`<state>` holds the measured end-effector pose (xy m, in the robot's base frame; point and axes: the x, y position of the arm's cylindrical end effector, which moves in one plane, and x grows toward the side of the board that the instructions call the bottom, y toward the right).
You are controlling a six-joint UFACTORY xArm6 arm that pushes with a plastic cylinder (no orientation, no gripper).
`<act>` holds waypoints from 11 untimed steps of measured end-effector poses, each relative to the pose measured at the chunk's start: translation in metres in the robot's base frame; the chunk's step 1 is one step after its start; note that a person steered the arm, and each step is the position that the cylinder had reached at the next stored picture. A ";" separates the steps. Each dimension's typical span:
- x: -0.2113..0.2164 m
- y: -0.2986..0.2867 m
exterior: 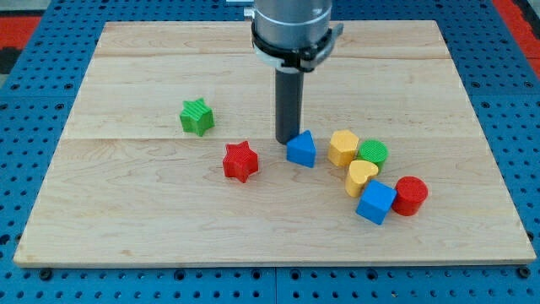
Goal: Move the blue triangle to the top center of the board
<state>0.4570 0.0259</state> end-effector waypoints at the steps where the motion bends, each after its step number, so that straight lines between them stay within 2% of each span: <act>1: 0.029 -0.018; 2: 0.064 -0.044; 3: 0.070 -0.019; 4: 0.055 0.028; 5: 0.049 0.050; 6: 0.042 0.023; 8: -0.042 0.017; 9: -0.082 0.065; 11: -0.145 0.072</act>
